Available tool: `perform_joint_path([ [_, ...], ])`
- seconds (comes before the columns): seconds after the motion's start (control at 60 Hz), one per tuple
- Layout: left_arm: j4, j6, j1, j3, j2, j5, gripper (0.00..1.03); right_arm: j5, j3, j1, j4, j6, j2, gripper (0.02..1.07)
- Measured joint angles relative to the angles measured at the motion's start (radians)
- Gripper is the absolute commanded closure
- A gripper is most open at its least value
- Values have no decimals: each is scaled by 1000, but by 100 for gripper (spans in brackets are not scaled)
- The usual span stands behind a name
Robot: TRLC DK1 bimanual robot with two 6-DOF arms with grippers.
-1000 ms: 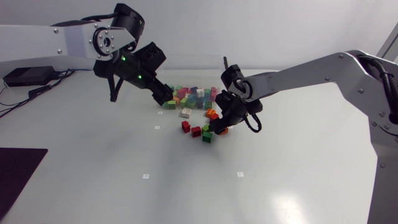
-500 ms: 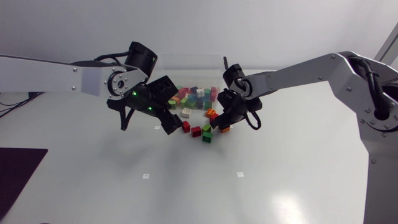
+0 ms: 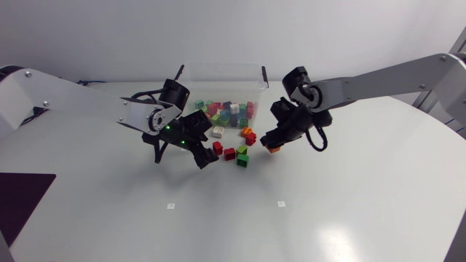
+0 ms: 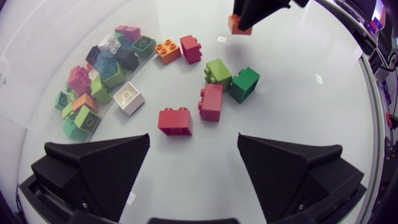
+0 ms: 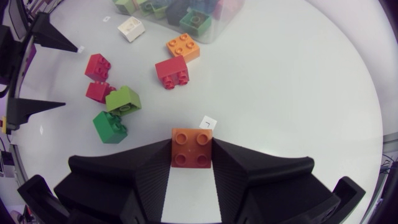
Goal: Place the duplo bricks in the container
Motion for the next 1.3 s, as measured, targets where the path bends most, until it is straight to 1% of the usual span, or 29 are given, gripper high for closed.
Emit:
perform_joint_path([
  [0.133,8,37,28,40,49,27,5,-55,-59,-42,6,-14,-110,79],
  [0.267,9,50,43,87,93,42,5,-92,-98,-85,24,-23,-178,79],
  [0.533,9,58,29,135,145,48,6,-144,-114,-166,24,-36,-257,79],
  [0.617,9,58,23,147,161,48,8,-159,-114,-179,21,-45,-273,79],
  [0.65,8,58,21,150,165,48,12,-166,-114,-183,21,-45,-278,79],
  [0.733,7,58,14,166,177,48,16,-178,-114,-191,14,-48,-293,79],
  [0.767,5,58,11,173,182,48,23,-184,-113,-193,9,-48,-298,79],
  [0.867,-8,58,8,196,196,48,36,-198,-108,-206,-9,-49,-313,79],
  [0.917,-19,58,7,211,206,48,45,-203,-99,-212,-22,-49,-320,79],
  [0.95,-24,58,7,218,212,48,48,-205,-90,-215,-32,-49,-324,79],
  [0.983,-32,58,7,225,219,48,58,-212,-77,-219,-37,-49,-328,79],
  [1.017,-38,58,7,226,222,48,65,-216,-64,-221,-47,-49,-330,79],
  [1.05,-47,58,8,226,224,48,72,-220,-52,-224,-55,-49,-333,79],
  [1.067,-52,58,8,226,226,48,72,-223,-39,-224,-60,-49,-334,79],
  [1.083,-56,58,8,226,227,48,77,-223,-31,-224,-63,-49,-335,79],
  [1.117,-62,58,8,226,228,48,81,-226,-13,-225,-69,-48,-335,79],
  [1.133,-64,58,8,226,228,48,82,-227,-4,-225,-70,-48,-335,79],
  [1.3,-72,58,8,226,227,52,82,-230,85,-220,-76,-40,-335,79],
])
